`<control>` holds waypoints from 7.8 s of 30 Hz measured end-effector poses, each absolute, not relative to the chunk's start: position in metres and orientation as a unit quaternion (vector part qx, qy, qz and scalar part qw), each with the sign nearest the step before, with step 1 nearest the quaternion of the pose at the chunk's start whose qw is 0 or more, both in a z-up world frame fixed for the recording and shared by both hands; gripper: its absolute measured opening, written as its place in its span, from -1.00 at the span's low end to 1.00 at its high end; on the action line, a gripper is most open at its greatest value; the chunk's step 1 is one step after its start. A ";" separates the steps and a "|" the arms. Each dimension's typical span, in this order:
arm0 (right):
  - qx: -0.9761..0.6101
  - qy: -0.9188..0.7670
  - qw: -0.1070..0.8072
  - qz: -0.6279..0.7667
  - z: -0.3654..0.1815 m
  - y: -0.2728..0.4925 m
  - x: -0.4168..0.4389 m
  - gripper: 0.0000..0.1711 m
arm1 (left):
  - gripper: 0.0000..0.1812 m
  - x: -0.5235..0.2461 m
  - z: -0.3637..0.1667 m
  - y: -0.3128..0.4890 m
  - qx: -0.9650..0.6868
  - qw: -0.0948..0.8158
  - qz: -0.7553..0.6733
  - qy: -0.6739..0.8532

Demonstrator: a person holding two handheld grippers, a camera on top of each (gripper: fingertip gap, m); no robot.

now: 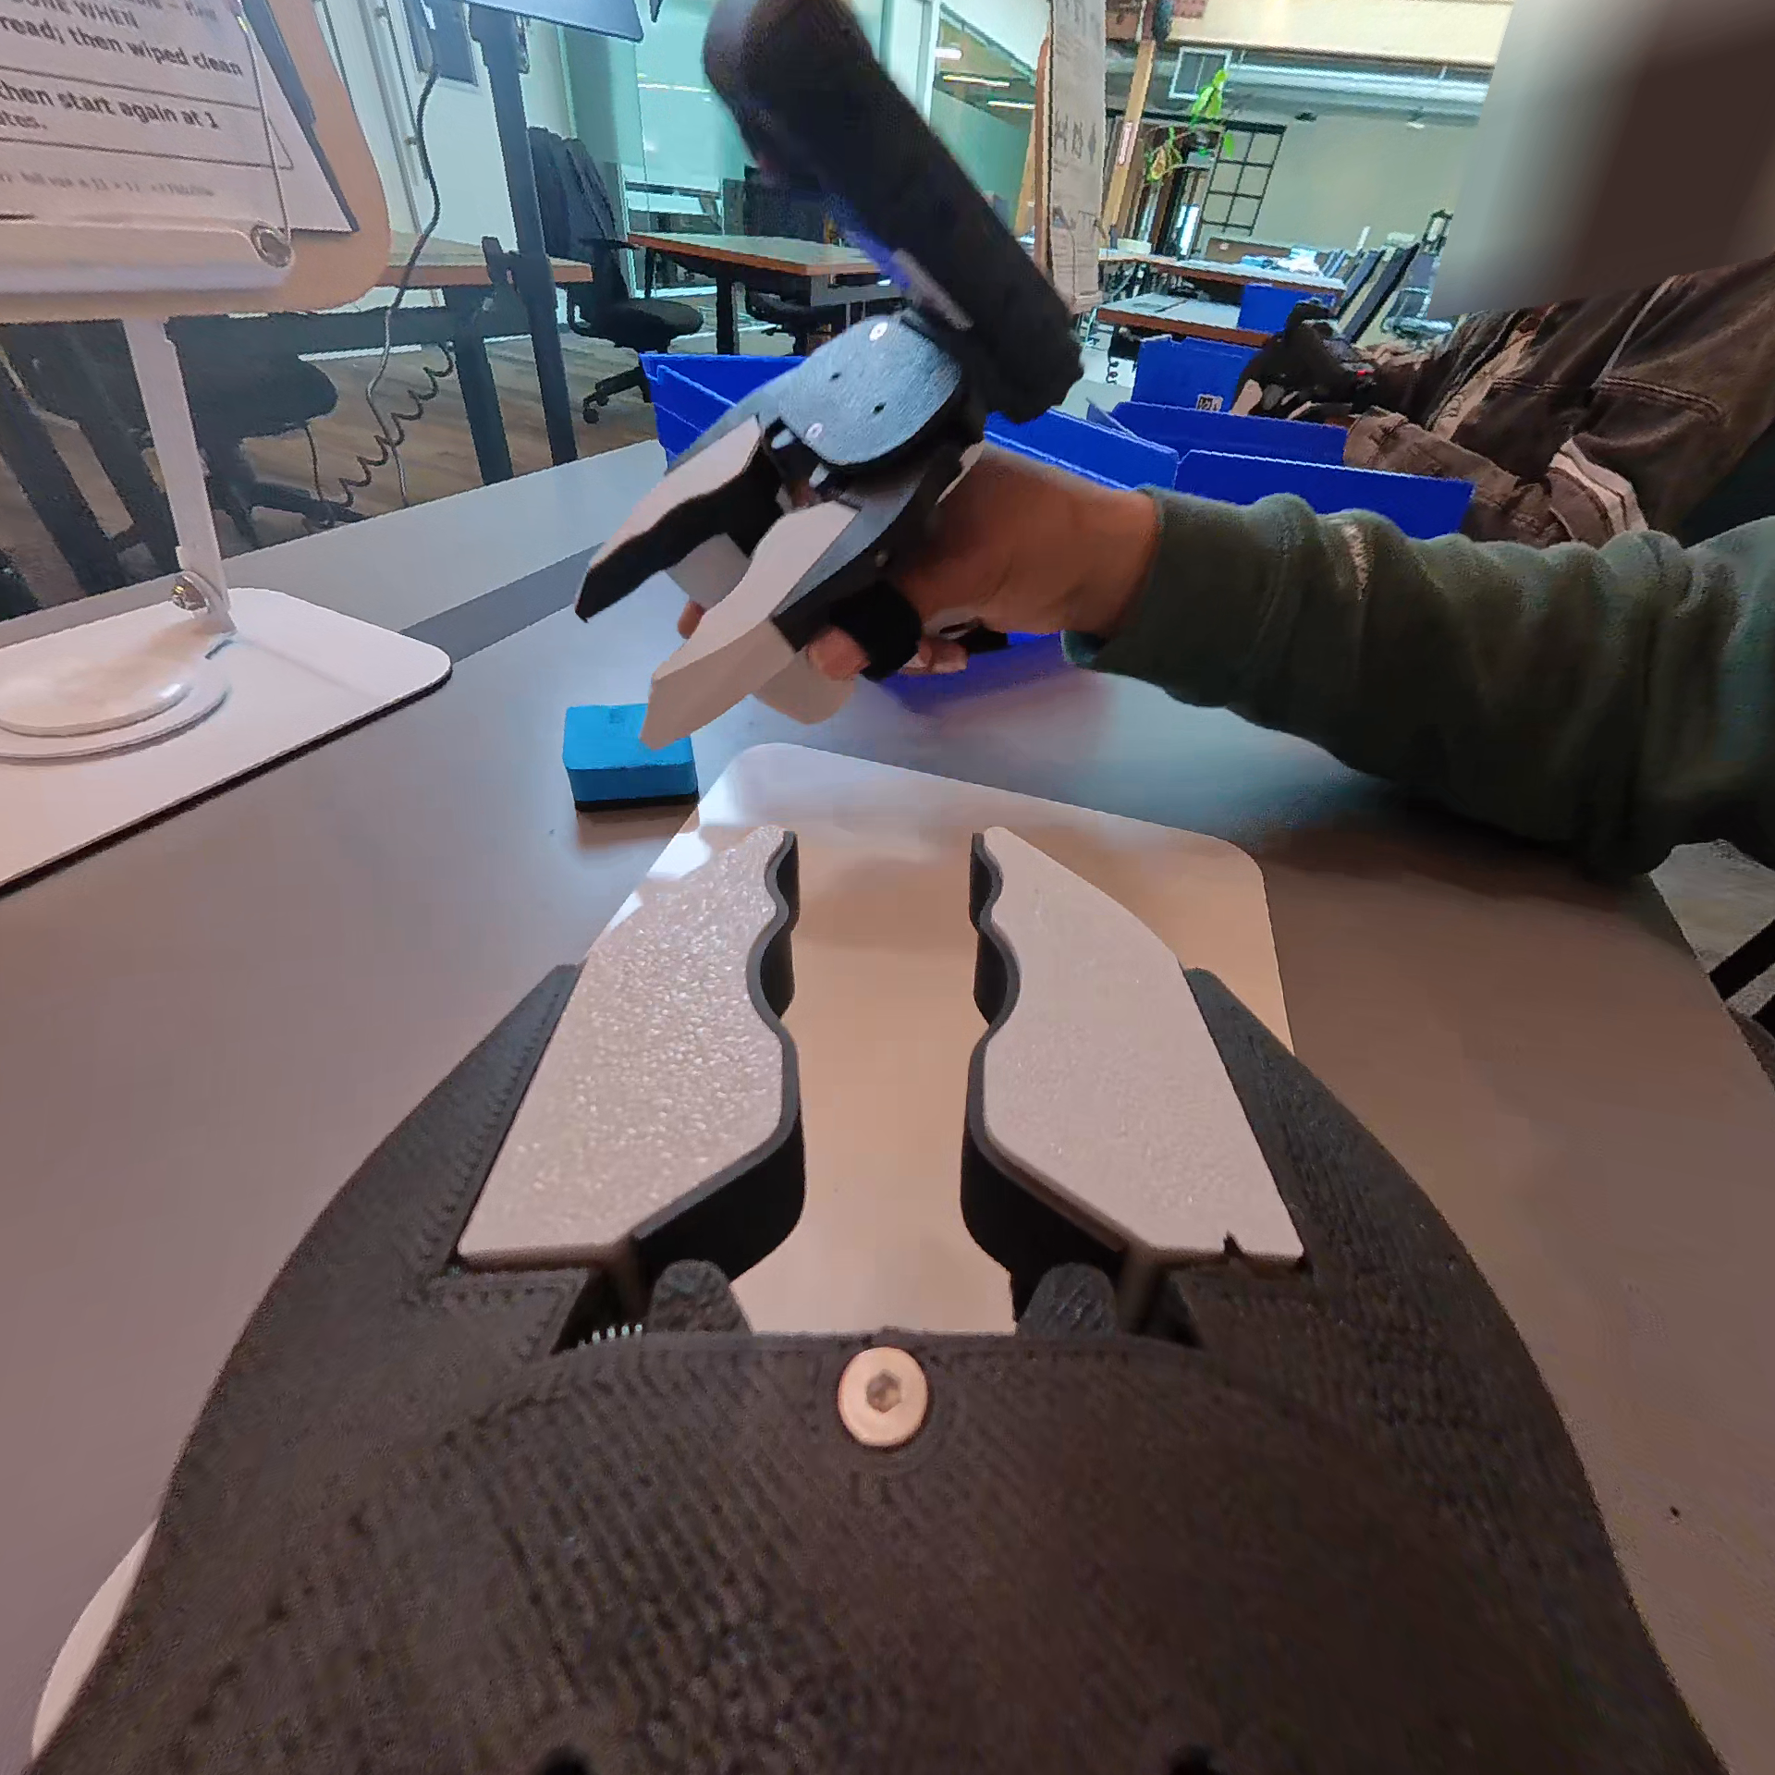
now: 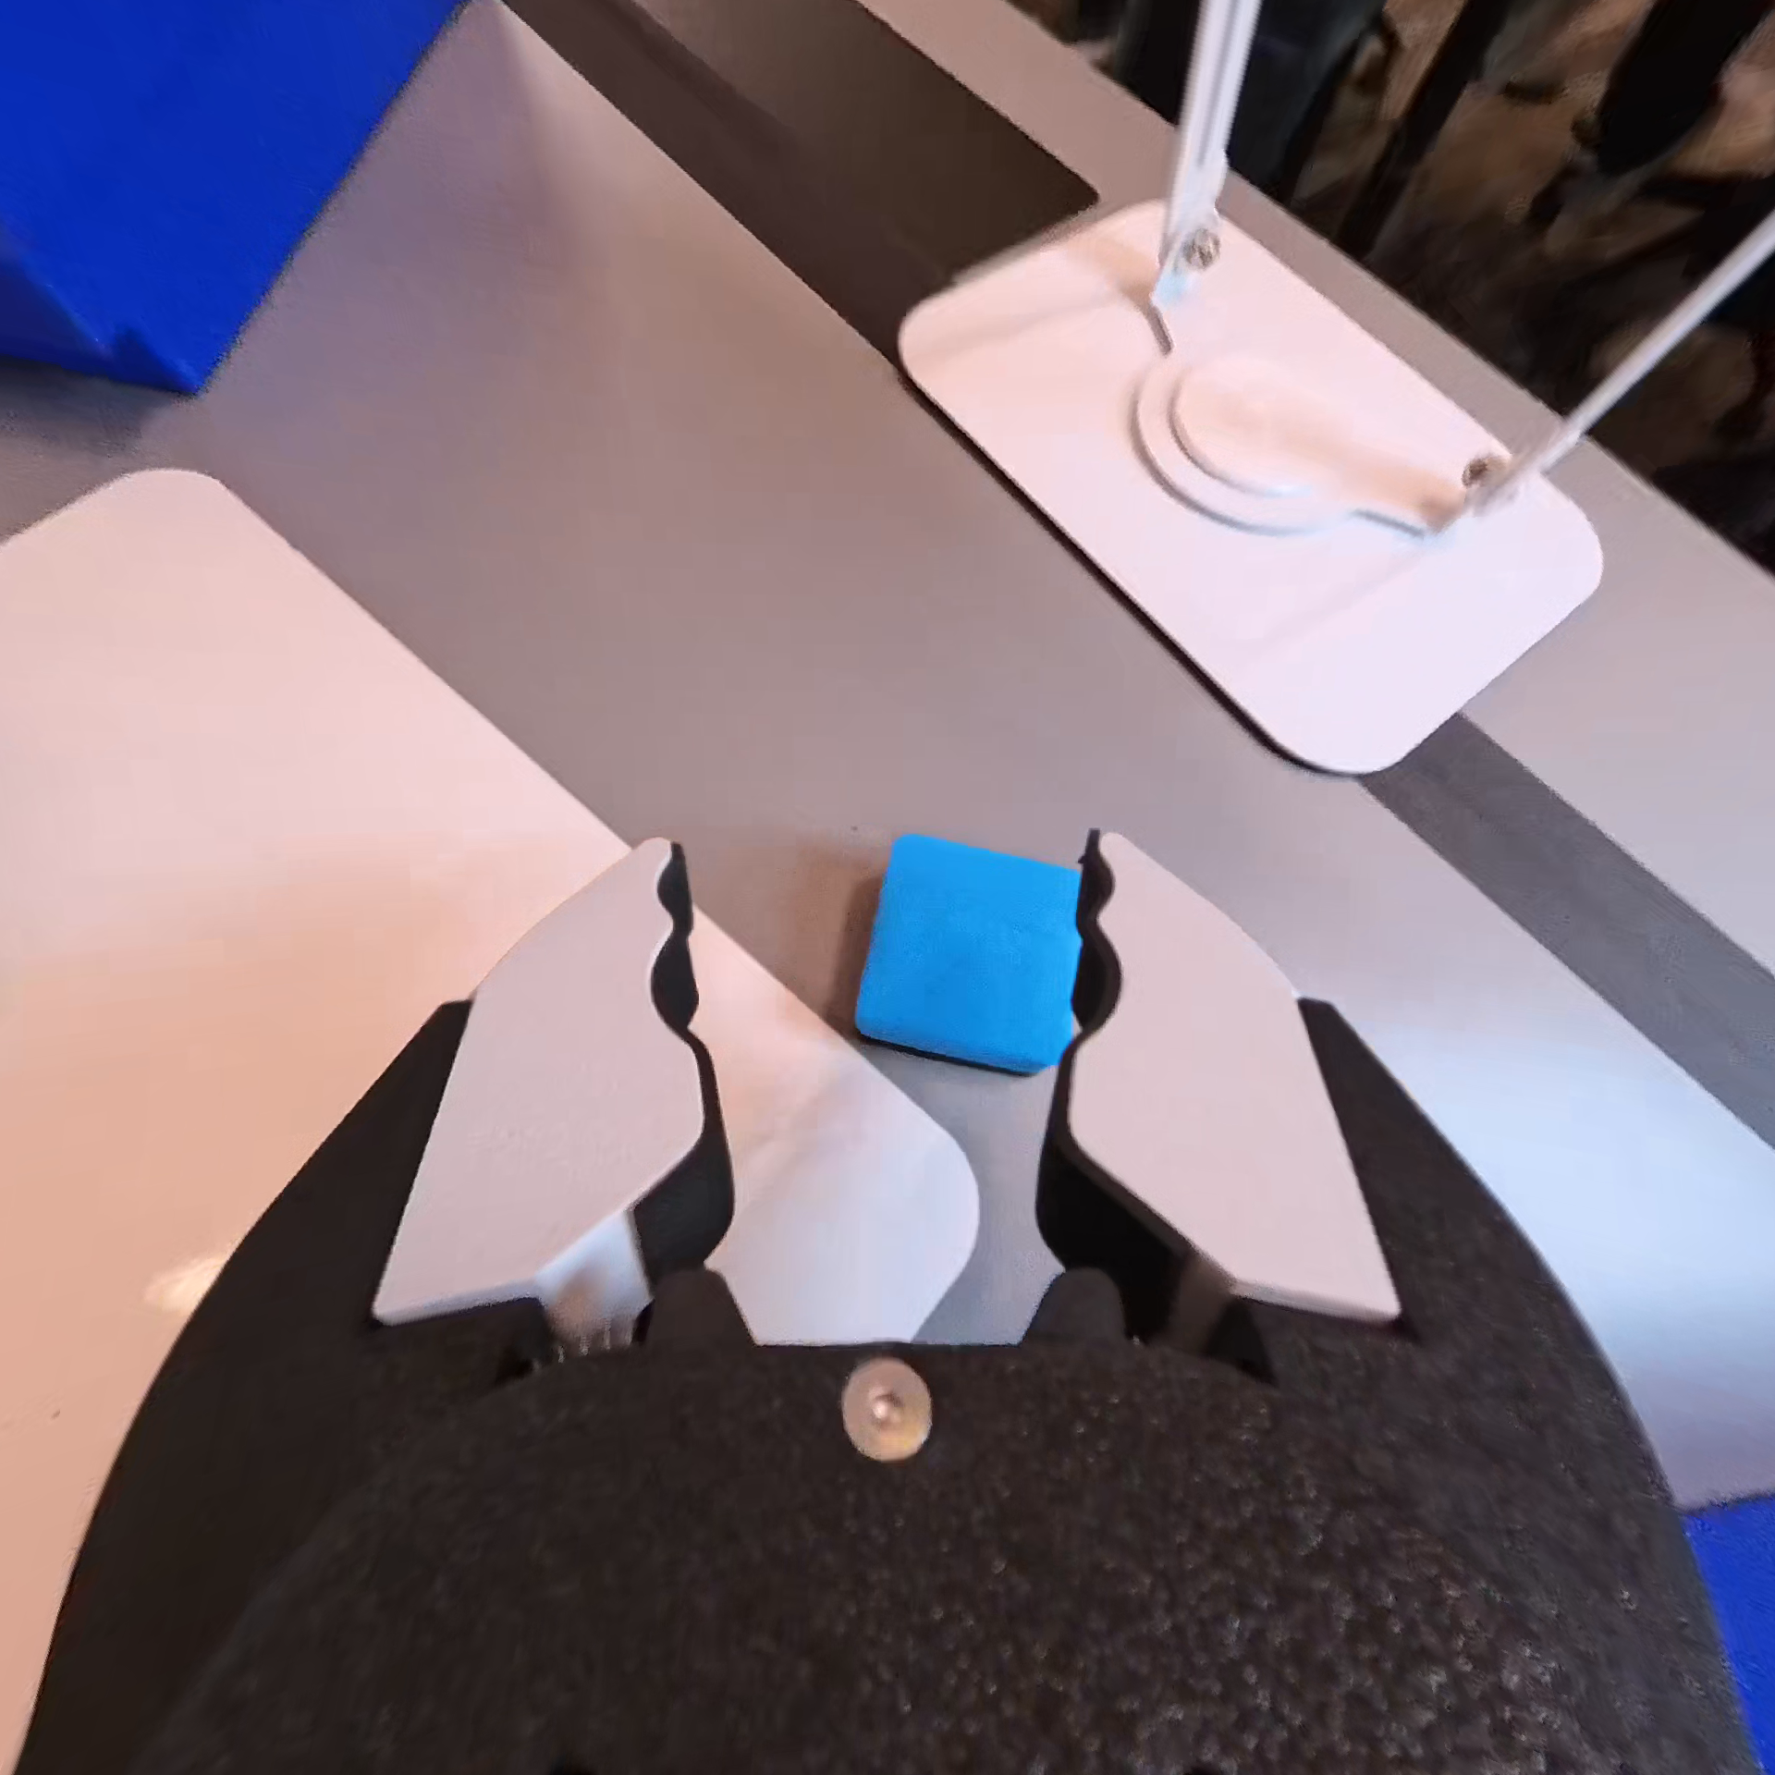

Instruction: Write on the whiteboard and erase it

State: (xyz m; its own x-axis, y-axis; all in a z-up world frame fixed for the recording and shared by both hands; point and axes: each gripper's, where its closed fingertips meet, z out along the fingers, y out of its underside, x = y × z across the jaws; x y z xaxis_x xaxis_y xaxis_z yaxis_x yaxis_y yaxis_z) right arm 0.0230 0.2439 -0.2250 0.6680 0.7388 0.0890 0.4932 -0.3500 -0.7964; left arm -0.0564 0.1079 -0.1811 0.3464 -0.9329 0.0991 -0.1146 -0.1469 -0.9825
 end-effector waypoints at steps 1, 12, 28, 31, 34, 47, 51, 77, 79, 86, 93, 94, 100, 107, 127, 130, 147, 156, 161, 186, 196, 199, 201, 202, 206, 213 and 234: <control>-0.793 -0.401 0.431 0.157 -0.215 0.235 0.016 -0.10 | -0.62 -0.056 -0.181 0.107 -0.642 0.510 -0.397 0.412; -0.650 -0.580 0.454 0.188 -0.161 0.145 -0.025 -0.26 | -0.63 -0.054 -0.181 0.100 -0.630 0.517 -0.368 0.448; -0.609 -0.430 0.611 0.265 -0.162 0.124 0.003 -0.49 | -1.00 -0.077 -0.156 0.115 -0.605 0.585 -0.342 0.418; -0.599 -0.362 0.661 0.271 -0.137 0.130 0.022 -0.53 | -1.00 -0.086 -0.145 0.120 -0.597 0.613 -0.338 0.391; -0.612 -0.329 0.678 0.240 -0.135 0.139 0.044 -0.66 | -1.00 -0.103 -0.134 0.132 -0.598 0.647 -0.325 0.344; -0.598 -0.276 0.729 0.186 -0.104 0.157 0.092 -1.00 | -1.00 -0.203 -0.098 0.156 -0.603 0.729 -0.207 0.249; -0.595 -0.240 0.742 0.194 -0.096 0.163 0.115 -1.00 | -1.00 -0.220 -0.103 0.164 -0.613 0.731 -0.183 0.239; -0.774 -0.502 0.331 0.196 -0.247 0.135 0.094 -0.72 | -0.66 -0.202 -0.265 0.105 -0.806 0.257 -0.217 0.487; -0.783 -0.507 0.297 0.204 -0.254 0.129 0.098 -0.62 | -0.64 -0.200 -0.271 0.103 -0.807 0.246 -0.220 0.490; -0.802 -0.530 0.186 0.206 -0.279 0.103 0.111 -0.40 | -0.66 -0.188 -0.277 0.101 -0.800 0.241 -0.238 0.495; -0.786 -0.555 0.155 0.226 -0.278 0.084 0.105 -0.51 | -0.72 -0.171 -0.277 0.101 -0.785 0.250 -0.258 0.504; -0.784 -0.560 0.155 0.217 -0.279 0.083 0.106 -0.51 | -0.72 -0.172 -0.277 0.101 -0.786 0.248 -0.249 0.510; -0.782 -0.563 0.154 0.218 -0.279 0.081 0.105 -0.49 | -0.69 -0.201 -0.275 0.098 -0.814 0.220 -0.205 0.497; -0.779 -0.565 0.149 0.228 -0.278 0.079 0.107 -0.47 | -0.63 -0.198 -0.279 0.100 -0.823 0.213 -0.218 0.480; -0.701 -0.521 0.440 0.210 -0.195 0.138 0.076 -0.50 | -0.77 -0.167 -0.208 0.135 -0.732 0.447 -0.232 0.458; -0.665 -0.455 0.545 0.232 -0.170 0.156 0.063 -0.51 | -0.89 -0.185 -0.173 0.154 -0.699 0.556 -0.199 0.403; -0.627 -0.353 0.672 0.174 -0.145 0.169 0.077 -1.00 | -0.83 -0.331 -0.128 0.244 -0.837 0.495 -0.014 0.235; -0.641 -0.367 0.653 0.169 -0.155 0.168 0.076 -0.92 | -0.65 -0.356 -0.238 0.315 -0.961 0.220 0.003 0.168; -0.651 -0.367 0.643 0.168 -0.156 0.169 0.079 -0.90 | -0.69 -0.361 -0.279 0.314 -0.979 0.165 -0.028 0.115; -0.568 -0.416 0.681 0.198 -0.106 0.097 -0.015 -0.46 | -0.79 -0.069 -0.049 0.129 -0.520 0.489 -0.685 0.145; -0.562 -0.437 0.690 0.130 -0.108 0.095 -0.022 -0.38 | -0.79 -0.012 -0.078 0.103 -0.498 0.448 -0.732 0.124; -0.534 -0.449 0.710 0.097 -0.103 0.093 -0.015 -0.60 | -0.80 -0.024 -0.073 0.107 -0.486 0.456 -0.736 0.115; -0.535 -0.431 0.719 0.102 -0.096 0.097 -0.005 -0.69 | -0.80 -0.025 -0.079 0.107 -0.500 0.458 -0.724 0.132; -0.539 -0.424 0.720 0.106 -0.093 0.100 -0.001 -0.67 | -0.80 -0.027 -0.079 0.106 -0.497 0.460 -0.725 0.129; -0.529 -0.444 0.716 0.106 -0.101 0.096 -0.006 -0.54 | -0.80 -0.026 -0.081 0.105 -0.493 0.444 -0.739 0.119; -0.475 -0.480 0.733 0.082 -0.097 0.085 -0.015 -0.76 | -0.80 -0.005 -0.089 0.080 -0.496 0.374 -0.769 0.152; -0.541 -0.552 0.523 0.360 -0.135 0.061 0.010 -0.77 | -0.72 -0.043 -0.138 0.069 -0.533 0.538 -0.314 0.572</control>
